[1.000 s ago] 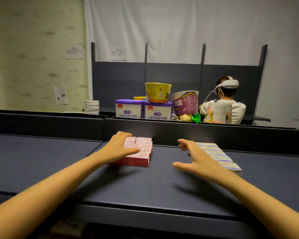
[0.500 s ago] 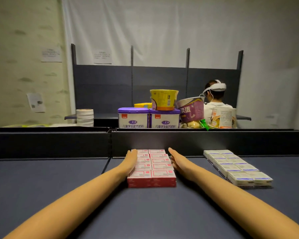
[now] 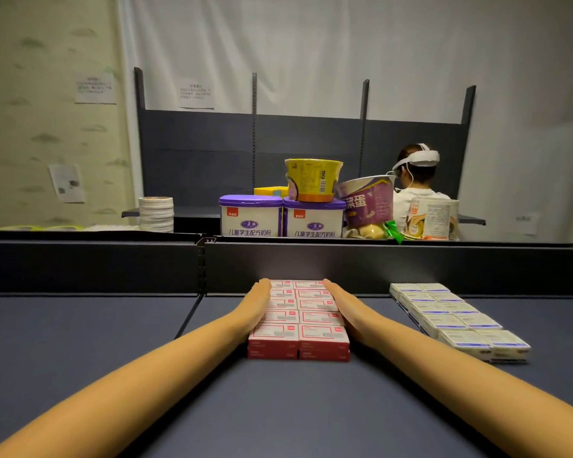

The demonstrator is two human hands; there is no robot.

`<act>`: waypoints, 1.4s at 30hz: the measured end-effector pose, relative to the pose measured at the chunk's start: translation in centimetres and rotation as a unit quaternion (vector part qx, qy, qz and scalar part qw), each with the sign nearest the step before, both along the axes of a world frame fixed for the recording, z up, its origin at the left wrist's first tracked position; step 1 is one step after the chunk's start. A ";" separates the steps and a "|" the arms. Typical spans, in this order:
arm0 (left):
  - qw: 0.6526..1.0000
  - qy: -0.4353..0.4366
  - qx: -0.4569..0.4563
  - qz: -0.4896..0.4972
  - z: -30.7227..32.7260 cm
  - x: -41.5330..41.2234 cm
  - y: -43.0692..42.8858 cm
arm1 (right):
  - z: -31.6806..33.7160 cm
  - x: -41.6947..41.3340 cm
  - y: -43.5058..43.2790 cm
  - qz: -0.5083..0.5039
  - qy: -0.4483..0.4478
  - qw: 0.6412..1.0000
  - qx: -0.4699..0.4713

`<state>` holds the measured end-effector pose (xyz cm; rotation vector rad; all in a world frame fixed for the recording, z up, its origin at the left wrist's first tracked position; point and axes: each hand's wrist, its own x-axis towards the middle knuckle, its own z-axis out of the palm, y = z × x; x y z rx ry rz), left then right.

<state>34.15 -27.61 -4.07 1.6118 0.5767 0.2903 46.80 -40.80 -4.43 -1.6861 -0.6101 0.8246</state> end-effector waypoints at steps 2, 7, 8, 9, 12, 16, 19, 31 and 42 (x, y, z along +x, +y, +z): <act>1.000 0.002 -0.003 -0.005 0.1 0.6 -0.9 | 0.0 0.5 -0.8 -0.009 -0.009 1.000 -0.003; 1.000 -0.015 0.023 0.003 0.3 2.4 -3.0 | 0.2 1.6 -2.5 -0.034 -0.016 0.999 -0.014; 1.000 -0.017 0.019 -0.003 0.3 2.5 -3.3 | 0.2 1.8 -2.7 -0.037 -0.020 0.999 -0.018; 1.000 -0.017 0.013 -0.012 0.4 2.5 -3.5 | 0.4 1.8 -2.8 -0.036 -0.024 0.999 -0.018; 0.998 0.007 0.015 -0.055 0.9 1.7 -3.4 | 1.2 1.2 -3.5 -0.019 -0.044 0.998 -0.041; 0.968 0.016 0.167 -0.186 0.5 -1.8 -2.1 | 2.0 -0.4 -6.2 0.008 -0.165 0.983 -0.075; 0.910 0.007 0.322 -0.261 -0.2 -5.6 -2.9 | 1.6 -2.3 -9.9 0.101 -0.258 0.953 -0.125; 0.857 0.043 0.506 -0.085 -1.5 -5.0 -4.8 | 0.4 -2.5 -10.8 0.128 -0.394 0.899 -0.142; 0.854 0.061 0.505 -0.107 -1.8 -4.3 -4.7 | 0.1 -2.4 -9.9 0.162 -0.390 0.900 -0.109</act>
